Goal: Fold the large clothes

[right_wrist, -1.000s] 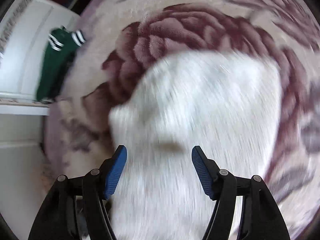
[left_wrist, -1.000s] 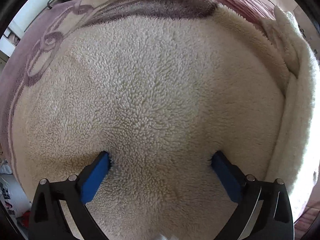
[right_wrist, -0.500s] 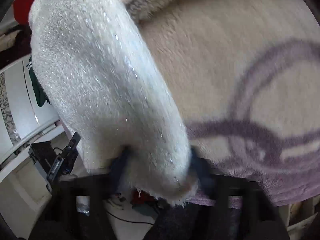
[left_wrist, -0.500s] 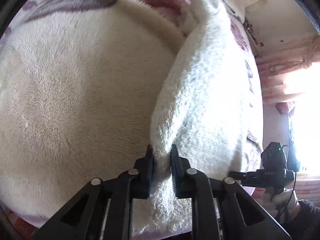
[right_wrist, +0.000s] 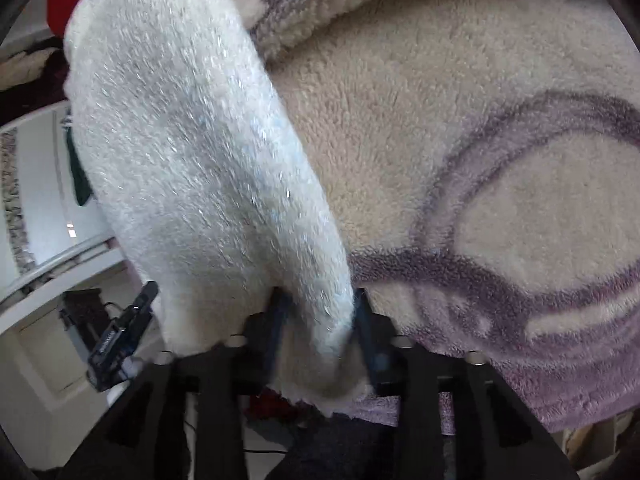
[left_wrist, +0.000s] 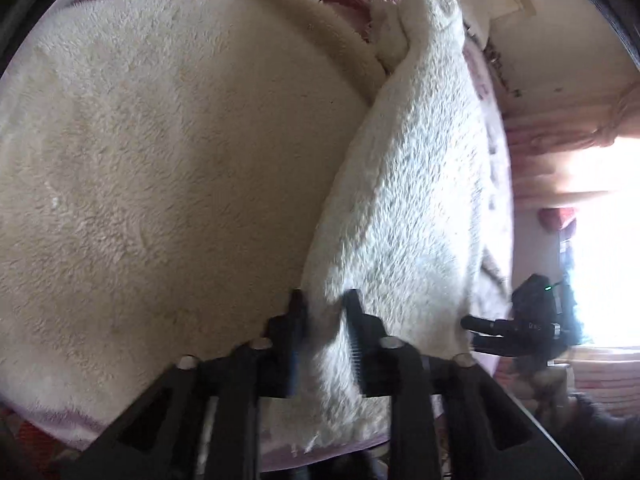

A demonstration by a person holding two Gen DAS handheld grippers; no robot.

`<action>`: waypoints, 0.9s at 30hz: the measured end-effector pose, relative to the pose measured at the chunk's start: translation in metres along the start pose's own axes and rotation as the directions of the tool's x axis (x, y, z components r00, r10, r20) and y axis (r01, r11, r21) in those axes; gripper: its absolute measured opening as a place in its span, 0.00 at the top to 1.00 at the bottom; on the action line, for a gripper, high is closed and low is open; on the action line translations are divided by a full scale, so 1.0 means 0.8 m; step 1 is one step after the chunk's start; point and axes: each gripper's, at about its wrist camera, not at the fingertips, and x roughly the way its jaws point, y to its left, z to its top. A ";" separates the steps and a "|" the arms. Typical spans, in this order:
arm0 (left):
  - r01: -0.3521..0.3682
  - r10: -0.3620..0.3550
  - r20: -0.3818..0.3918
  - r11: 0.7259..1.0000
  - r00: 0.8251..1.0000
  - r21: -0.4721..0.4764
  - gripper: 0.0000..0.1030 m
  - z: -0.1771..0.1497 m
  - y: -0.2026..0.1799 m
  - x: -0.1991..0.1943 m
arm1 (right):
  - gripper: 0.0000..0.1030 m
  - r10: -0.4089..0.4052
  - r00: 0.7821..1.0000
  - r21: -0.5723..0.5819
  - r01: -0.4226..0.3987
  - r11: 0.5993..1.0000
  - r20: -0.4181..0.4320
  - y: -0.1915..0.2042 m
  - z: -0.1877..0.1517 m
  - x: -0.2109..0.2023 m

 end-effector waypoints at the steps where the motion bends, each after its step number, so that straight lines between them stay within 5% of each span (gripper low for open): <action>1: 0.029 -0.029 -0.013 1.000 0.999 -0.010 0.46 0.000 0.007 0.006 | 0.36 0.039 0.999 -0.009 -0.039 0.999 0.019 -0.008 0.001 -0.002; 4: 0.114 -0.114 -0.088 0.993 0.990 -0.005 0.39 0.001 0.008 0.035 | 0.30 0.164 0.986 -0.013 -0.165 0.986 -0.023 -0.028 0.016 0.015; 7: 0.043 -0.032 -0.086 0.991 0.996 0.126 0.42 -0.004 -0.024 0.049 | 0.28 0.263 0.964 -0.008 -0.263 0.965 -0.031 -0.034 0.023 0.042; 9: 0.000 0.013 -0.073 0.986 0.997 0.166 0.66 -0.002 -0.036 0.045 | 0.30 0.301 0.953 -0.019 -0.301 0.953 -0.024 -0.029 0.018 0.054; 10: 0.006 0.005 -0.070 0.988 0.998 0.156 0.79 0.002 -0.037 0.041 | 0.46 0.305 0.952 -0.032 -0.305 0.952 -0.031 -0.023 0.022 0.055; 11: 0.012 -0.002 -0.068 0.991 0.998 0.132 0.81 0.005 -0.035 0.035 | 0.77 0.315 0.948 -0.029 -0.316 0.948 -0.045 -0.018 0.021 0.063; 17: 0.034 -0.031 -0.100 0.999 0.995 0.034 0.84 0.005 -0.038 -0.012 | 0.83 0.448 0.892 0.076 -0.443 0.893 -0.059 -0.007 -0.001 0.046; 20: 0.121 -0.126 -0.110 0.991 0.986 -0.048 0.84 0.023 -0.043 -0.049 | 0.83 0.510 0.858 0.087 -0.505 0.859 -0.056 0.006 -0.001 0.010; 27: 0.181 -0.239 -0.165 0.935 0.957 -0.305 0.84 0.078 -0.056 -0.059 | 0.84 0.593 0.803 0.123 -0.584 0.802 -0.057 0.040 0.036 -0.048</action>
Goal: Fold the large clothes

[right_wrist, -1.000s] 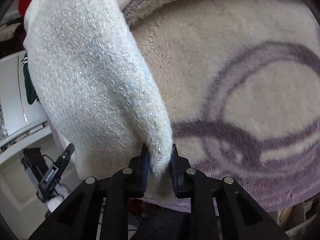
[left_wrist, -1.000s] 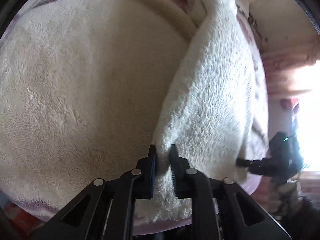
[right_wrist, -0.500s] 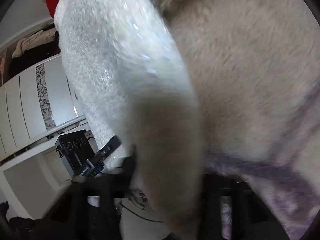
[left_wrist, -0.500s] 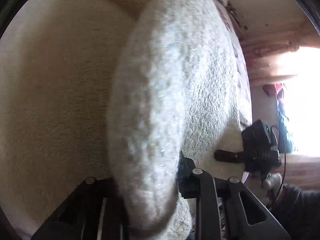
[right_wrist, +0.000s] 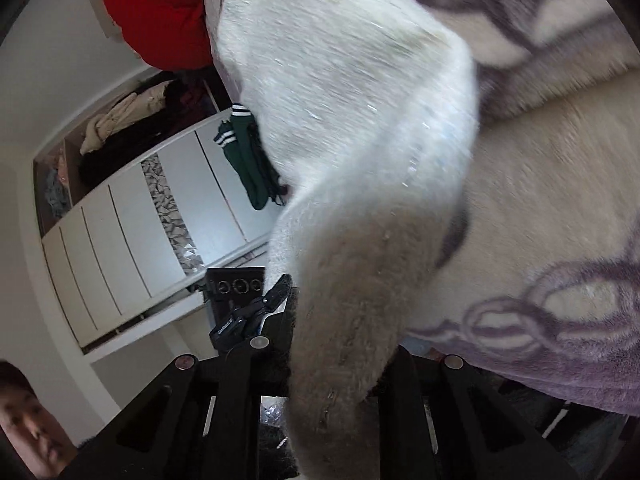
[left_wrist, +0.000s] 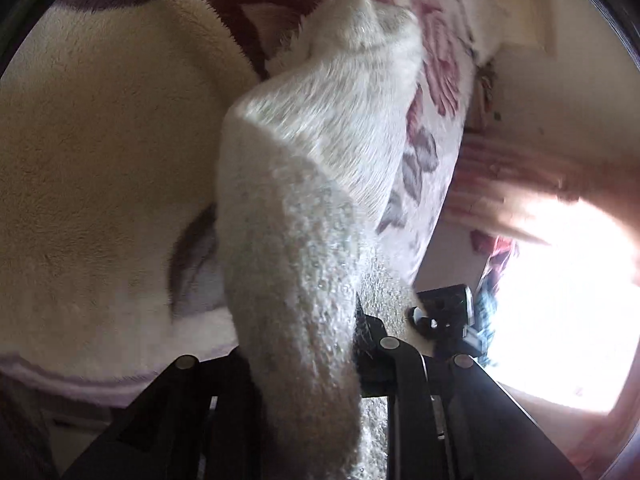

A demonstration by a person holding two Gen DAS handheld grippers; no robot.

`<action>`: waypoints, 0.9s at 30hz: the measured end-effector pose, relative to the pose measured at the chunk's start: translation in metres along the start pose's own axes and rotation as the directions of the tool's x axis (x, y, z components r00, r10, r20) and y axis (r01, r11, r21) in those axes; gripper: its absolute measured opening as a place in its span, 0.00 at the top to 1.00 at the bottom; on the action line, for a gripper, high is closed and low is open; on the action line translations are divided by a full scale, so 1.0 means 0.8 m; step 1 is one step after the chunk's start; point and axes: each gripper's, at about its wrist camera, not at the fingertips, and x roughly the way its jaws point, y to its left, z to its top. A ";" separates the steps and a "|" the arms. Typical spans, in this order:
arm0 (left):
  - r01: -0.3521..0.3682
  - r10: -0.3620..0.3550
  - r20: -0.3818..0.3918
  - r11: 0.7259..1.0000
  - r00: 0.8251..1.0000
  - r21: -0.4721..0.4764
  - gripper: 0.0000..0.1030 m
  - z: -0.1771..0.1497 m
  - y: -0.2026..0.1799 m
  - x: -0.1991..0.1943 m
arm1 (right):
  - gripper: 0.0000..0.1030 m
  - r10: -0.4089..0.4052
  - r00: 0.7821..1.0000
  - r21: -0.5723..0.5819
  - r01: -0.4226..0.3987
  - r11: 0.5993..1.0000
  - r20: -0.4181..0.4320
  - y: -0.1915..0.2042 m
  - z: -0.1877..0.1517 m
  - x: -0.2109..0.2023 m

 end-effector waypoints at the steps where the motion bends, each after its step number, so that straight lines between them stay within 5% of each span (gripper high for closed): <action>1: 0.008 -0.008 0.005 1.000 1.000 -0.023 0.84 0.006 -0.008 0.003 | 0.84 0.011 1.000 0.008 -0.012 1.000 0.006 0.010 0.008 -0.002; 9: 0.095 -0.093 0.031 0.993 0.995 -0.066 0.79 0.122 -0.094 0.051 | 0.78 0.124 0.985 0.167 -0.144 0.975 0.122 0.077 0.124 -0.038; 16: 0.234 -0.228 0.056 0.964 0.972 -0.128 0.72 0.217 -0.114 0.096 | 0.34 0.183 0.952 0.180 -0.229 0.957 0.244 0.117 0.215 -0.046; 20: 0.372 -0.364 0.079 0.917 0.928 -0.143 0.60 0.226 -0.108 0.100 | 0.24 0.225 0.923 0.103 -0.268 0.958 0.311 0.135 0.235 -0.076; 24: 0.399 -0.390 0.088 0.908 0.917 -0.131 0.58 0.228 -0.103 0.093 | 0.24 0.111 0.924 0.004 -0.120 0.993 0.367 0.148 0.233 -0.123; 27: 0.474 -0.460 0.114 0.864 0.880 -0.171 0.55 0.221 -0.090 0.087 | 0.24 -0.061 0.924 -0.056 0.088 0.995 0.377 0.150 0.229 -0.144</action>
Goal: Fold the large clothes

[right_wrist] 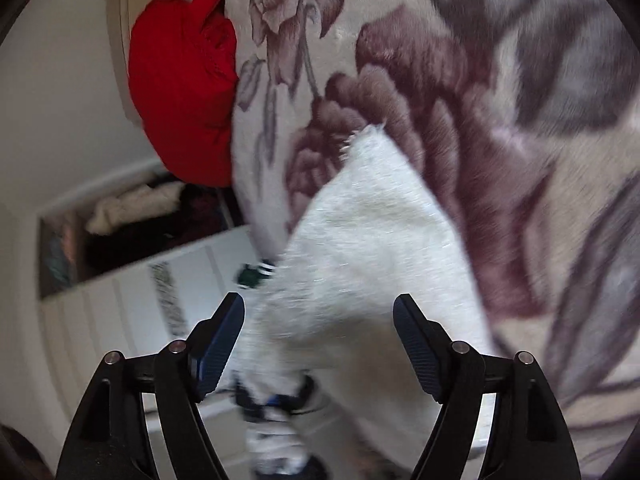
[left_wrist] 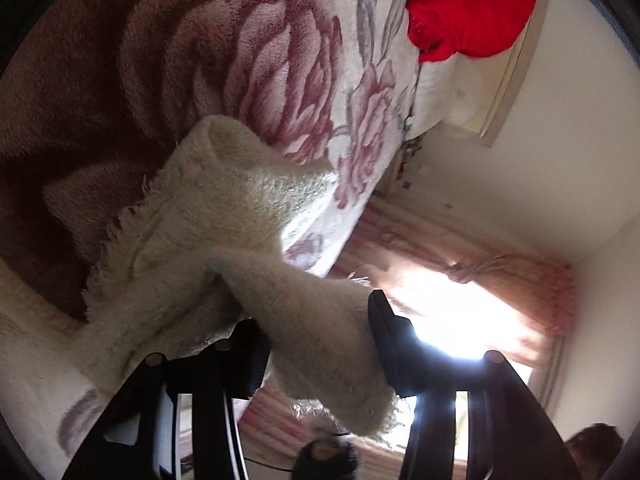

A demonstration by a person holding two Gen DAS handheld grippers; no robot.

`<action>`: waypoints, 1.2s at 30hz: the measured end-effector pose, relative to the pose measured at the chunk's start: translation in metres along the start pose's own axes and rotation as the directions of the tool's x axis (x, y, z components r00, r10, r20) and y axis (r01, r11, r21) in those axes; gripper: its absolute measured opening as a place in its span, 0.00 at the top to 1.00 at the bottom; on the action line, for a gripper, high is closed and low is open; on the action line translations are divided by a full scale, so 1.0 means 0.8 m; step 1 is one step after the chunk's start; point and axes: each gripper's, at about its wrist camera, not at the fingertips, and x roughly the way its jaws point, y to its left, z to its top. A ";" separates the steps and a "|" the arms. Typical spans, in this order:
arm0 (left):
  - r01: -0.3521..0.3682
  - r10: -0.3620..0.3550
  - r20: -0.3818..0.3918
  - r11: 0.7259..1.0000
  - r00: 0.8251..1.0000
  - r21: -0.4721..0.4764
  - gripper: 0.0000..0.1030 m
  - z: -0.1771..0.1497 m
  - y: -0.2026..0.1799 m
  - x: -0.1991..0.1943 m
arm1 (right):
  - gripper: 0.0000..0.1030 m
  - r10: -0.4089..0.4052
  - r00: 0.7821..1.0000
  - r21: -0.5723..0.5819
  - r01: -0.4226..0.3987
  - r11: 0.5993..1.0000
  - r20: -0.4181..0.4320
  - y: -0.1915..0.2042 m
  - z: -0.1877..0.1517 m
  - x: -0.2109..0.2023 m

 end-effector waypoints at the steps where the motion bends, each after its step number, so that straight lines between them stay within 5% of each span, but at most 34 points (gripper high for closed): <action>1: 0.054 -0.053 0.015 0.998 0.998 -0.038 0.47 0.002 0.003 0.002 | 0.24 -0.030 0.999 -0.027 0.030 0.999 -0.011 -0.002 -0.001 -0.001; 4: 0.159 -0.152 0.083 0.983 0.985 -0.096 0.39 -0.001 0.002 -0.002 | 0.24 -0.130 0.991 -0.148 0.123 0.981 -0.039 -0.008 -0.005 0.001; 5: 0.144 -0.137 0.103 0.988 0.985 -0.063 0.39 -0.003 -0.008 -0.005 | 0.24 -0.156 0.987 -0.192 0.145 0.971 -0.044 -0.009 -0.006 0.007; 7: 0.002 -0.022 0.165 0.992 0.986 0.123 0.39 -0.008 -0.049 -0.017 | 0.24 -0.195 0.979 -0.263 0.172 0.949 -0.065 -0.009 -0.009 0.016; 8: -0.126 0.068 0.217 0.956 0.974 0.267 0.39 -0.016 -0.081 -0.025 | 0.24 -0.228 0.972 -0.293 0.201 0.935 -0.064 -0.007 -0.007 0.024; 11: -0.436 0.278 0.358 0.743 0.892 0.509 0.37 -0.040 -0.137 -0.025 | 0.24 -0.283 0.957 -0.340 0.244 0.908 -0.069 -0.003 -0.006 0.042; 13: -0.533 0.390 0.363 0.639 0.846 0.555 0.37 -0.039 -0.138 0.001 | 0.24 -0.293 0.952 -0.354 0.245 0.903 -0.089 -0.005 -0.003 0.050; 17: -0.599 0.543 0.317 0.485 0.777 0.637 0.37 -0.035 -0.118 0.070 | 0.24 -0.349 0.930 -0.400 0.279 0.873 -0.114 -0.014 0.003 0.071; 18: -0.623 0.577 0.331 0.431 0.746 0.653 0.37 -0.039 -0.113 0.080 | 0.24 -0.349 0.929 -0.408 0.274 0.871 -0.120 -0.015 0.003 0.074; 19: -0.683 0.624 0.387 0.343 0.679 0.645 0.37 -0.046 -0.112 0.092 | 0.24 -0.345 0.931 -0.416 0.269 0.869 -0.118 -0.013 0.002 0.074; 22: -0.702 0.612 0.434 0.302 0.661 0.645 0.37 -0.068 -0.116 0.085 | 0.24 -0.393 0.917 -0.464 0.318 0.826 -0.070 -0.003 -0.007 0.066; 24: -0.698 0.595 0.423 0.360 0.683 0.619 0.37 -0.087 -0.115 0.064 | 0.24 -0.396 0.918 -0.481 0.332 0.811 -0.034 0.005 -0.015 0.051; 28: -0.689 0.610 0.397 0.367 0.686 0.626 0.37 -0.116 -0.098 0.056 | 0.24 -0.381 0.925 -0.493 0.326 0.807 -0.013 0.009 -0.034 0.032; 31: -0.710 0.638 0.421 0.296 0.645 0.639 0.40 -0.125 -0.081 0.080 | 0.24 -0.376 0.926 -0.502 0.311 0.807 -0.029 0.003 -0.045 0.037; 32: -0.733 0.636 0.469 0.236 0.613 0.638 0.72 -0.130 -0.082 0.088 | 0.34 -0.373 0.928 -0.507 0.308 0.805 -0.029 0.001 -0.048 0.040; 33: -0.745 0.641 0.490 0.200 0.591 0.636 0.80 -0.132 -0.085 0.095 | 0.47 -0.382 0.924 -0.512 0.320 0.797 -0.016 0.000 -0.052 0.043; 34: -0.748 0.631 0.505 0.188 0.588 0.637 0.87 -0.134 -0.090 0.098 | 0.71 -0.411 0.911 -0.514 0.355 0.781 0.004 -0.001 -0.055 0.046; 36: -0.741 0.601 0.517 0.201 0.610 0.641 0.90 -0.139 -0.103 0.094 | 0.79 -0.406 0.914 -0.511 0.360 0.781 0.024 0.001 -0.059 0.040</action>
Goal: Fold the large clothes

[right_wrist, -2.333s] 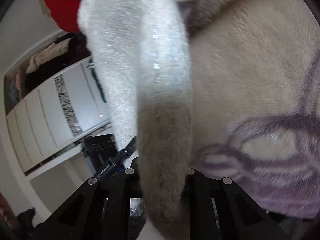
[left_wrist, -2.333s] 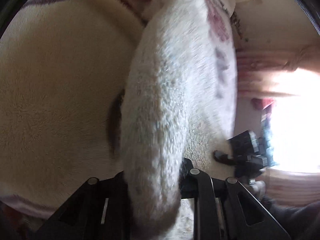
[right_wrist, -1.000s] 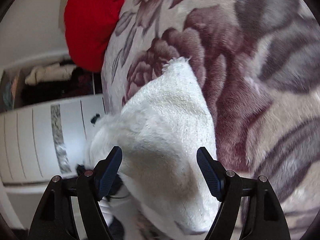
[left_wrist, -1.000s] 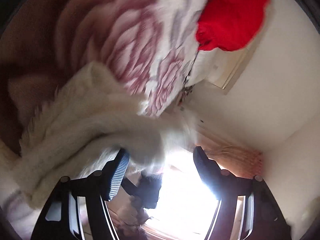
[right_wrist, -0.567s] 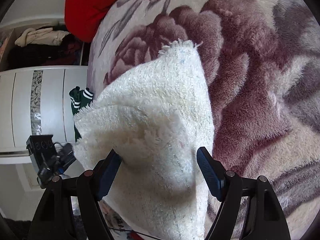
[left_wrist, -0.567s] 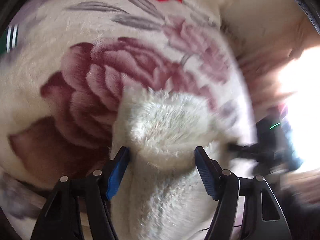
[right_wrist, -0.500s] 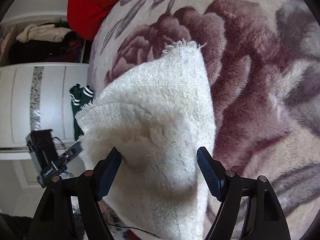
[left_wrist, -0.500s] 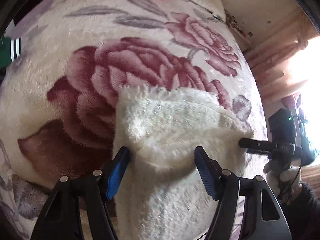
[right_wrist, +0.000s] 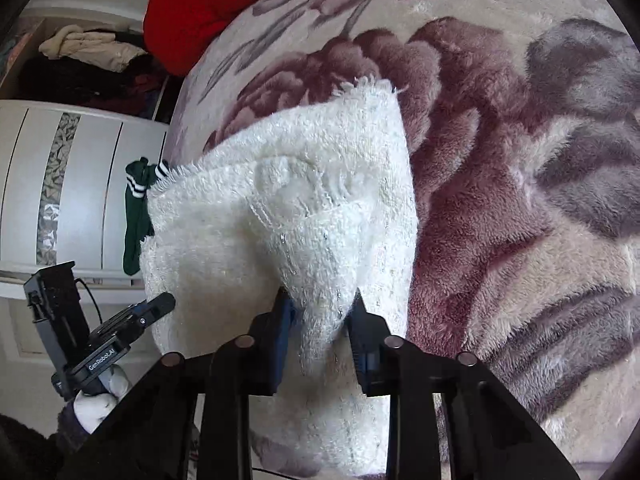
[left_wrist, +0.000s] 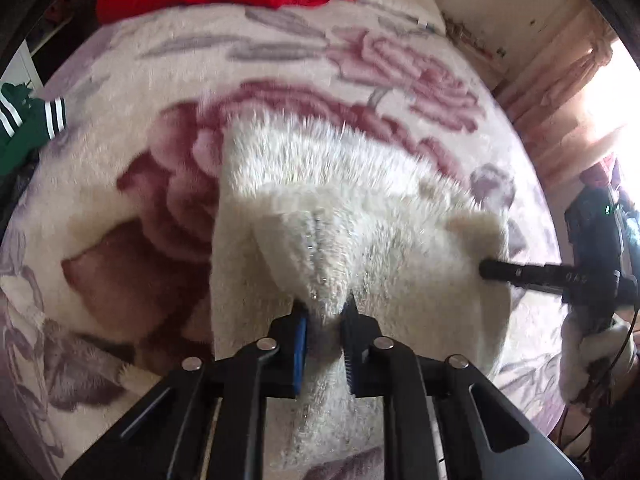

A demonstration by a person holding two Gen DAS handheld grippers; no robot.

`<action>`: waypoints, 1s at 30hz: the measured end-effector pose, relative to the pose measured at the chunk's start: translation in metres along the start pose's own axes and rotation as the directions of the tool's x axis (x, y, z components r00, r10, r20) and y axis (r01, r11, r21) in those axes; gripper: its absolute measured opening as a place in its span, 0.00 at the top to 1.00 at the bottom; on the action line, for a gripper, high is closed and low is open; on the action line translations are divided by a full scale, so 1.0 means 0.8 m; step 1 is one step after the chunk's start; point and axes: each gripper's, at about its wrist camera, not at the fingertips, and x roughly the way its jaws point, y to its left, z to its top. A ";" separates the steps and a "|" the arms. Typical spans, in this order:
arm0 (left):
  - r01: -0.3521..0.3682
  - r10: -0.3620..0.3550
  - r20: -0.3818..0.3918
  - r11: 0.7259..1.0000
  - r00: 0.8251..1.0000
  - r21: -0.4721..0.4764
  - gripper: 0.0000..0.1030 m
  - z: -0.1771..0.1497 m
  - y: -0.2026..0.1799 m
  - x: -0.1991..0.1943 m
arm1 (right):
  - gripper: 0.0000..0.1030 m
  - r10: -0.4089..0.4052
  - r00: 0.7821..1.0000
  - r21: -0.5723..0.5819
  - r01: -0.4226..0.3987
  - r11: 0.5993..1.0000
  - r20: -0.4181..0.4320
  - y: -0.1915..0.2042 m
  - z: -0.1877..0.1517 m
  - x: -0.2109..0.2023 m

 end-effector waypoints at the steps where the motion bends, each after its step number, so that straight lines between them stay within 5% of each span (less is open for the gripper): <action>1: 0.016 -0.016 0.020 1.000 1.000 -0.006 0.91 0.004 -0.003 -0.013 | 0.81 0.007 1.000 0.004 -0.007 1.000 0.018 0.003 -0.001 -0.006; 8: 0.096 -0.091 0.092 0.994 0.992 -0.056 0.92 0.060 0.011 -0.045 | 0.86 0.041 0.990 -0.019 -0.039 0.999 0.136 0.047 0.010 -0.066; 13: 0.093 -0.091 0.020 0.989 0.996 -0.112 0.92 0.127 0.049 0.030 | 0.87 0.030 0.982 -0.017 -0.027 0.999 0.184 0.056 0.066 -0.049; 18: 0.122 -0.165 -0.142 0.954 0.976 -0.274 0.91 0.127 0.114 0.136 | 0.87 -0.071 0.992 0.047 0.067 0.997 0.105 0.030 0.108 0.024; 22: 0.167 -0.224 -0.141 0.927 0.964 -0.335 0.90 0.116 0.128 0.146 | 0.85 -0.081 0.997 0.068 0.081 0.994 0.005 0.009 0.110 0.066; 24: 0.172 -0.224 -0.133 0.930 0.965 -0.324 0.90 0.116 0.123 0.136 | 0.79 0.008 1.000 0.101 -0.007 0.995 -0.010 0.000 0.111 0.056; 25: 0.168 -0.218 -0.134 0.936 0.967 -0.310 0.90 0.114 0.120 0.132 | 0.62 0.064 0.998 0.118 -0.062 0.991 -0.014 -0.007 0.110 0.047; 26: 0.168 -0.217 -0.136 0.938 0.967 -0.302 0.90 0.114 0.120 0.130 | 0.33 0.092 0.995 0.120 -0.089 0.989 -0.027 -0.013 0.109 0.037; 28: 0.175 -0.221 -0.133 0.940 0.966 -0.292 0.88 0.110 0.118 0.127 | 0.04 0.126 0.992 0.114 -0.122 0.986 -0.029 -0.029 0.100 0.022; 30: 0.201 -0.249 -0.129 0.932 0.960 -0.303 0.87 0.108 0.119 0.123 | 0.02 0.214 0.975 0.137 -0.205 0.969 -0.060 -0.049 0.091 0.031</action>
